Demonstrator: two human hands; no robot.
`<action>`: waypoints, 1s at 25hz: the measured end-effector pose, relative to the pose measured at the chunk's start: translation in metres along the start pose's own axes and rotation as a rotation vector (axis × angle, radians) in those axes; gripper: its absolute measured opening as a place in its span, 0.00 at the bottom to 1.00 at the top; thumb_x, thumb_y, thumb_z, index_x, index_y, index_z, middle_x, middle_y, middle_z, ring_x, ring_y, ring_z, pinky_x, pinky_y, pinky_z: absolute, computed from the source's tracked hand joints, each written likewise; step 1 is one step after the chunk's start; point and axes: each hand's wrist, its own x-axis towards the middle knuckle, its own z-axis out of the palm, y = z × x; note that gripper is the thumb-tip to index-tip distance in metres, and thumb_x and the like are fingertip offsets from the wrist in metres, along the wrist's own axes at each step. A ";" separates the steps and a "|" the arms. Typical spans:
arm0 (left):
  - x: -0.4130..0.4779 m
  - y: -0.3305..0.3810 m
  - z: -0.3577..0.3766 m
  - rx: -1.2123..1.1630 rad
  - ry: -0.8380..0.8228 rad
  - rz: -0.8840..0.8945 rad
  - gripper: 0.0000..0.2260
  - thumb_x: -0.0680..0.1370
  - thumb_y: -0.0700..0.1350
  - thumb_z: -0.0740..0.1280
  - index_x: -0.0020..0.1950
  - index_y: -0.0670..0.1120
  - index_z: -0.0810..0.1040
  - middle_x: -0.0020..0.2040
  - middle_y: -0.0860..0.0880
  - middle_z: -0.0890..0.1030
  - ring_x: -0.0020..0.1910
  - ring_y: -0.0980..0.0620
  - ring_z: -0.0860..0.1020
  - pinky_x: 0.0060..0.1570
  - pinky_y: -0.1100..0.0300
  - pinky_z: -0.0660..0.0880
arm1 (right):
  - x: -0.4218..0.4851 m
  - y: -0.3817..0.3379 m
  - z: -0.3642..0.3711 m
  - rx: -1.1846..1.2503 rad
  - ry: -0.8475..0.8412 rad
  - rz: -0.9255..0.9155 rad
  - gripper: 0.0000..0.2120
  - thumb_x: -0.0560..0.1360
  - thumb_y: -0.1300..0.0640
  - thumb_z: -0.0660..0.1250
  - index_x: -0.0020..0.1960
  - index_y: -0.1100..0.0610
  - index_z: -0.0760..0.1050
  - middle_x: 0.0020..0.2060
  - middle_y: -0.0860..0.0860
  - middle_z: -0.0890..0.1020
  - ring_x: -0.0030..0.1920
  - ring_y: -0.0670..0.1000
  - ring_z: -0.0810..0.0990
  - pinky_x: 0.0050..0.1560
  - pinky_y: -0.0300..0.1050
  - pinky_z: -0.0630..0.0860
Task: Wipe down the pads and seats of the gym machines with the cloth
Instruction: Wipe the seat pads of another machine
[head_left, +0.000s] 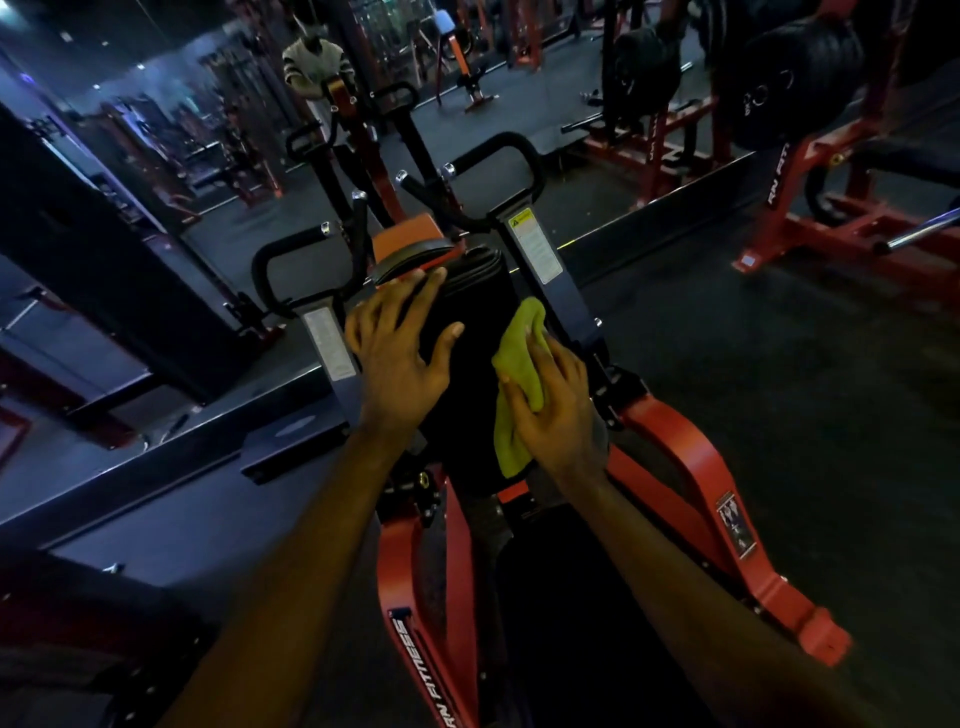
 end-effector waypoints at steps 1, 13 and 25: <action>0.001 0.001 -0.001 -0.011 -0.004 -0.012 0.24 0.78 0.55 0.71 0.74 0.52 0.73 0.71 0.52 0.73 0.70 0.48 0.67 0.70 0.50 0.56 | 0.000 0.003 -0.003 -0.002 -0.017 0.003 0.28 0.80 0.48 0.70 0.77 0.53 0.68 0.73 0.51 0.71 0.73 0.53 0.68 0.64 0.59 0.76; 0.001 0.011 -0.005 0.130 -0.064 -0.049 0.23 0.81 0.54 0.65 0.76 0.52 0.69 0.72 0.48 0.71 0.71 0.43 0.67 0.72 0.50 0.55 | 0.000 0.030 -0.001 0.082 -0.106 -0.050 0.30 0.81 0.44 0.66 0.79 0.51 0.64 0.77 0.52 0.67 0.76 0.54 0.66 0.69 0.59 0.73; -0.009 0.043 0.015 0.353 -0.173 0.049 0.37 0.78 0.59 0.68 0.81 0.46 0.57 0.80 0.39 0.57 0.81 0.43 0.49 0.78 0.45 0.41 | 0.001 0.052 0.004 0.114 -0.125 -0.082 0.32 0.79 0.44 0.67 0.79 0.52 0.62 0.75 0.56 0.70 0.73 0.58 0.70 0.68 0.58 0.74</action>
